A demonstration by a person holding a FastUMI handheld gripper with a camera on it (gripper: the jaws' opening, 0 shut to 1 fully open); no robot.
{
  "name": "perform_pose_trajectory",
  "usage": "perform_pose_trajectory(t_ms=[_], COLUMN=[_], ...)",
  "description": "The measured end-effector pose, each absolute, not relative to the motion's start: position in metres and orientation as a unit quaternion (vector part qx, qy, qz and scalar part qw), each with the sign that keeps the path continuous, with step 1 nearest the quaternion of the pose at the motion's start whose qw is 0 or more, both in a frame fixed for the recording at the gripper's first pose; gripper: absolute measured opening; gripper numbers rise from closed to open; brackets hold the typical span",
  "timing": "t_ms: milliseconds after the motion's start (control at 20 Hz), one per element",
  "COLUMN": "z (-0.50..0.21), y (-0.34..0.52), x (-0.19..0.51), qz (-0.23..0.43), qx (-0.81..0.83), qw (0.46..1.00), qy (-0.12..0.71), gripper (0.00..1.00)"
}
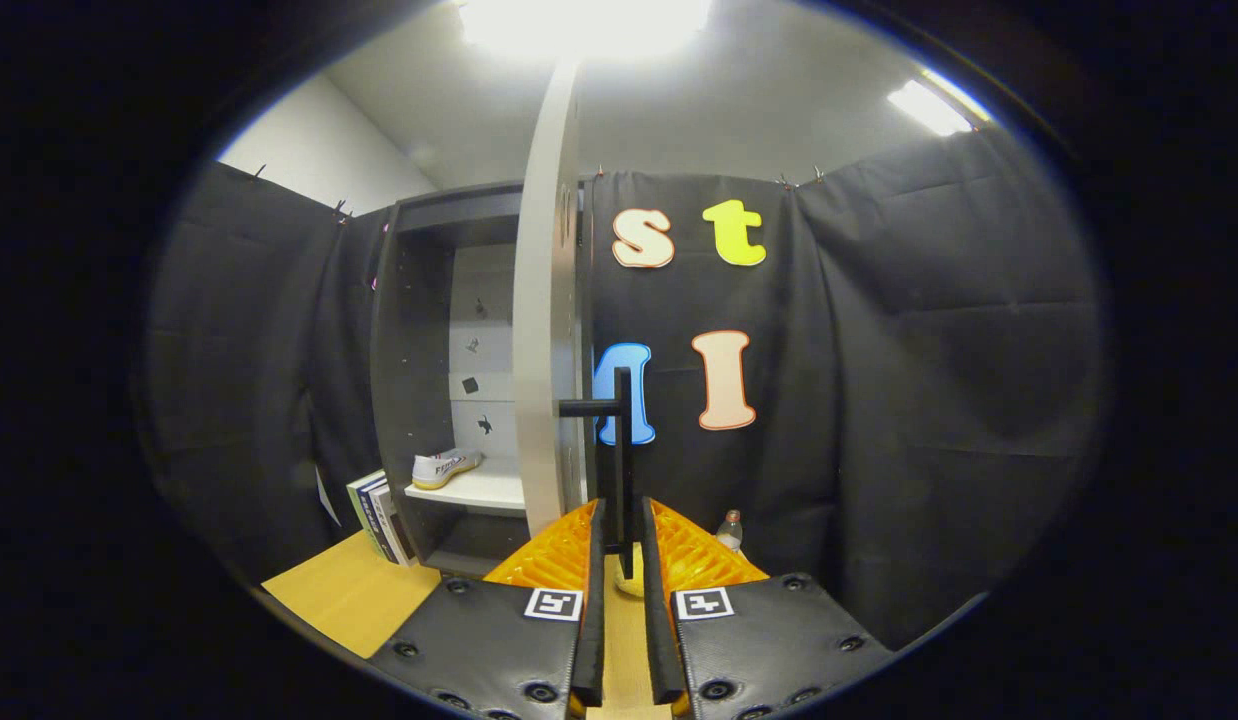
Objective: Open the shoe cabinet door, grab the shoes and put them into the shoe cabinet, then close the shoe cabinet door.
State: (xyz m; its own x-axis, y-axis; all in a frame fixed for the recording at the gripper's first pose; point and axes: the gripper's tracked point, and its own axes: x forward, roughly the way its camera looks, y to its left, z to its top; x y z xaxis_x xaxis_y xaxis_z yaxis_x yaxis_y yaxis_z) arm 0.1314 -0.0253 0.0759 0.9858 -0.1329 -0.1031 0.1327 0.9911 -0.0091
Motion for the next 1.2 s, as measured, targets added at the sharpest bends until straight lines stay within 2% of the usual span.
perform_pose_trajectory(t_ms=[50, 100, 250, 550, 1200], z=[0.078, 0.082, 0.085, 0.066, -0.033], y=[-0.025, -0.023, 0.004, 0.038, 0.074], x=[0.133, 0.13, 0.133, 0.136, 0.144], qz=[-0.067, -0.065, -0.014, 0.03, 0.063], qx=[-0.007, -0.012, -0.013, -0.007, 0.002], qw=[0.997, 0.997, 1.0, 0.999, 0.986], qy=[0.044, 0.034, 0.019, 0.036, 0.154], gripper=[0.27, 0.29, 0.52, 0.97, 0.98])
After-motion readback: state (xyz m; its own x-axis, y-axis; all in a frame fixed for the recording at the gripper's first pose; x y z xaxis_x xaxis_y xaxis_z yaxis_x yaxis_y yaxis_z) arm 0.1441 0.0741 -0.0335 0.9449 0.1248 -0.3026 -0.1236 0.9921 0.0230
